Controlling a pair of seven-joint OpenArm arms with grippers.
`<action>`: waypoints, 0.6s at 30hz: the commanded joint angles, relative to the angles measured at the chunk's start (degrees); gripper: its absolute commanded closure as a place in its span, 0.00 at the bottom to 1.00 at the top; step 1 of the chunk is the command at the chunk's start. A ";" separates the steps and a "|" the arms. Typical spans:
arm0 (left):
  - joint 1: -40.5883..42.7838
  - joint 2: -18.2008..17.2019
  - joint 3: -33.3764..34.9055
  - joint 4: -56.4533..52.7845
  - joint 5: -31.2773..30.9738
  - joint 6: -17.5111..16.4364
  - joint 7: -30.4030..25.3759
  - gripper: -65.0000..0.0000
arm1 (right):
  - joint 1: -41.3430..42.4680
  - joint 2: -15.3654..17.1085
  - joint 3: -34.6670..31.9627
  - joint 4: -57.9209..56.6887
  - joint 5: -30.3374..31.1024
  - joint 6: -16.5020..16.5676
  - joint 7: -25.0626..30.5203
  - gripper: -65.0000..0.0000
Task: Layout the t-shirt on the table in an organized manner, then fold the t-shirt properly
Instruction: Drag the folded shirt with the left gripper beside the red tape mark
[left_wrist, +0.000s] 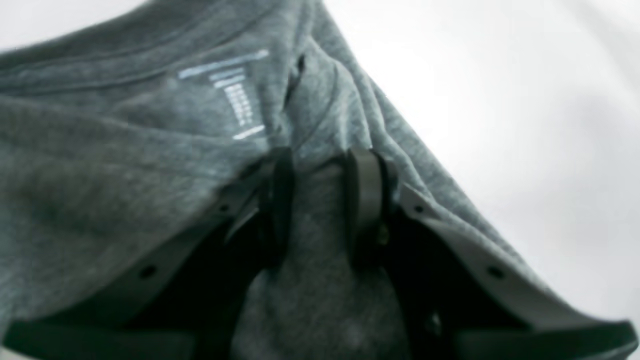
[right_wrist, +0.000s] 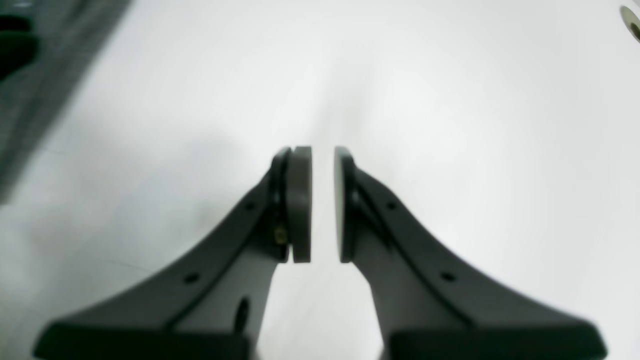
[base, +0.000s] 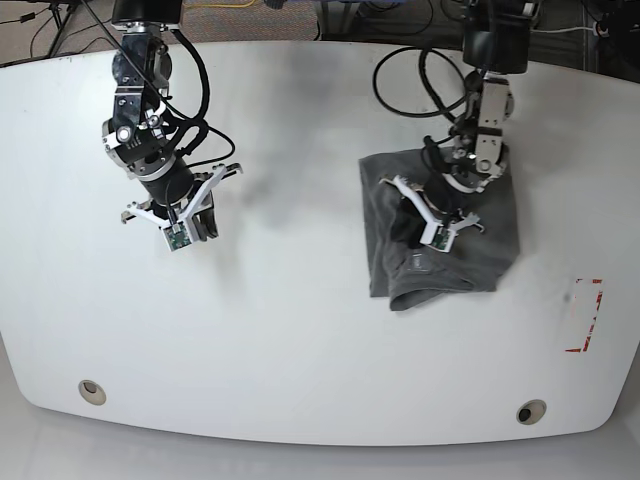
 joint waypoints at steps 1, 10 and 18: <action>3.81 -4.59 -3.86 0.26 4.12 -1.00 13.43 0.74 | 0.59 0.33 0.23 1.51 0.62 0.06 1.37 0.90; 5.83 -16.28 -11.68 2.28 4.12 -13.14 18.88 0.74 | -0.12 0.16 0.06 2.83 0.62 0.06 1.29 0.90; 7.33 -23.41 -16.34 0.08 4.12 -18.32 18.97 0.74 | -0.56 0.07 -0.03 3.18 0.71 0.15 1.29 0.90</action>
